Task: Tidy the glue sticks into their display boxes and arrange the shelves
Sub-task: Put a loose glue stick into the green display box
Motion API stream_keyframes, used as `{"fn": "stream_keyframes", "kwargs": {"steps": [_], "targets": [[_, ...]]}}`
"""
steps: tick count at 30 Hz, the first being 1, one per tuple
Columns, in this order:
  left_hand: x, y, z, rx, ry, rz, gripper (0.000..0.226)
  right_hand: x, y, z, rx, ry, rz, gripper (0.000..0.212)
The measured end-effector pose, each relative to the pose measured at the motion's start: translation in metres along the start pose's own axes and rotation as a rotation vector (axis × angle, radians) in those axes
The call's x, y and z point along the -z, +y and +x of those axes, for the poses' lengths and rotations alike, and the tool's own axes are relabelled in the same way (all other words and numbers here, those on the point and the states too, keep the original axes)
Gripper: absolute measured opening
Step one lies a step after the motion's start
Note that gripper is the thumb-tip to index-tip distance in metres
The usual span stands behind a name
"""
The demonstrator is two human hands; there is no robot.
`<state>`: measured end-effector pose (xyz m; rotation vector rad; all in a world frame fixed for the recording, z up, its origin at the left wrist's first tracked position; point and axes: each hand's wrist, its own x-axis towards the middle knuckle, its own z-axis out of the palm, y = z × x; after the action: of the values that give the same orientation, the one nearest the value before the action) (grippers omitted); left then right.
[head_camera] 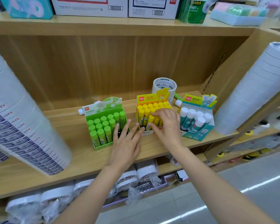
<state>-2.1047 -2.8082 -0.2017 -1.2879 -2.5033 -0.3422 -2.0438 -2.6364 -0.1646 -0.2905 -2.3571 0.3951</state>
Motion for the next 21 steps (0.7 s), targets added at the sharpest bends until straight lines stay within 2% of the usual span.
{"fn": "stream_keyframes", "kwargs": {"steps": [5,11,21], "targets": [[0.003,-0.001,0.000,0.001,0.000,-0.030,0.048,0.002,-0.002,0.011,-0.009,0.000,0.032,0.024],[0.008,-0.002,0.001,-0.022,0.004,0.101,0.053,-0.010,0.003,0.006,-0.005,-0.016,0.001,0.027],[0.007,-0.006,0.000,-0.019,-0.053,0.038,0.052,-0.016,0.006,0.006,0.045,-0.027,-0.110,0.026]]}}
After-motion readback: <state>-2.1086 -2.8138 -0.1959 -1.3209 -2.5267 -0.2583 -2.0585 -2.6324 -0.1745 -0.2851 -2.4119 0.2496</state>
